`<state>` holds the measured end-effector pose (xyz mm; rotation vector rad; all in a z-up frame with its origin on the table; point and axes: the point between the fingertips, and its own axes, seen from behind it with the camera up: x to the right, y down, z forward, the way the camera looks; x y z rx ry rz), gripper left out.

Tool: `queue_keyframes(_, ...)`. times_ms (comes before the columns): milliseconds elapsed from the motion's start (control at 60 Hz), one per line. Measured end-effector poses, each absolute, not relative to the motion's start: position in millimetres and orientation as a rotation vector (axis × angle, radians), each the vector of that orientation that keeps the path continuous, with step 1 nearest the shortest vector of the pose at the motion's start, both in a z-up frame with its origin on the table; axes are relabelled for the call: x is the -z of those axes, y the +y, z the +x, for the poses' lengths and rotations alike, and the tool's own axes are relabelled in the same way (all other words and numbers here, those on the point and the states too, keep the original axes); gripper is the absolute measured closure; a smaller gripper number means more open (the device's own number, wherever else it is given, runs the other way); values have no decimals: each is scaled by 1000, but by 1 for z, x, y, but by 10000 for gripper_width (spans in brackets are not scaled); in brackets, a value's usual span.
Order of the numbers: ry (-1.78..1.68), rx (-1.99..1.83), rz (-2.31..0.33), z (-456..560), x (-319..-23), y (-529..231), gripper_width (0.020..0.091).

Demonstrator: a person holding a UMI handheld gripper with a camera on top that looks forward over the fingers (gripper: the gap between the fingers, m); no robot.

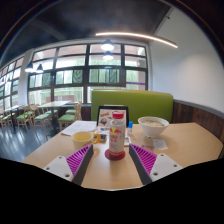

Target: Pour water

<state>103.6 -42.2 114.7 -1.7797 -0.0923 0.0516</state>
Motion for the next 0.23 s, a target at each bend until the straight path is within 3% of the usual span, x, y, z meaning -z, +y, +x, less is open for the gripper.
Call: queue_keyframes(233, -56, -114, -1735, 102, -124, -155, 279)
